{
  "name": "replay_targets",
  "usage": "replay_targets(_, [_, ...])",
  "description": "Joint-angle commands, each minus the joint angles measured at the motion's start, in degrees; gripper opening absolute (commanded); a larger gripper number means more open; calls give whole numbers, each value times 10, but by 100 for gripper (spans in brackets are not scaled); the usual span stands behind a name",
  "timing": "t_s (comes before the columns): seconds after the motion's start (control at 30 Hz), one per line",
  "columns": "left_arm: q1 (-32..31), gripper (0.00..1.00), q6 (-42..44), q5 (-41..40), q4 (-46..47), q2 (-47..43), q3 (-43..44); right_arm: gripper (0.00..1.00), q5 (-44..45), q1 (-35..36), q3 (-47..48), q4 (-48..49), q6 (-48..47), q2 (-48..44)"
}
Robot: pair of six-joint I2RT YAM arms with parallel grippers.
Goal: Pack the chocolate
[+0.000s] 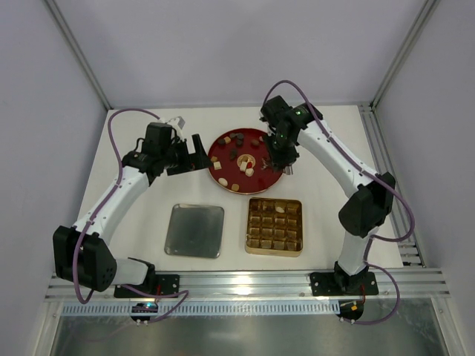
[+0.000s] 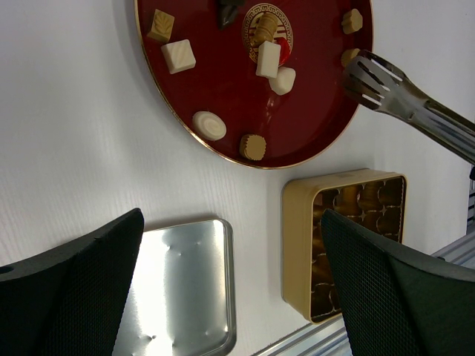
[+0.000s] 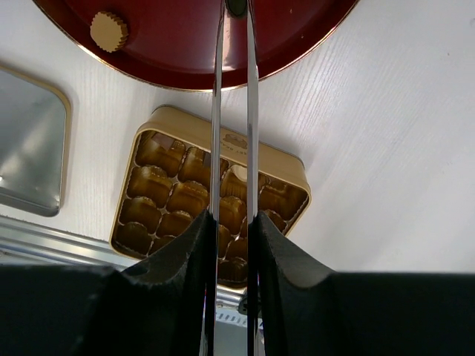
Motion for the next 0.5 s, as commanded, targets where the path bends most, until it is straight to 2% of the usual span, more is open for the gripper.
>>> replay_targets(0.0, [4,100,-4,9,20,-3,-2,29,4,3,-11,-10,10,-64])
replay_targets(0.47, [4,100,-5,11,20,-3,-2,29,-7,7,-125,-46,39,-210])
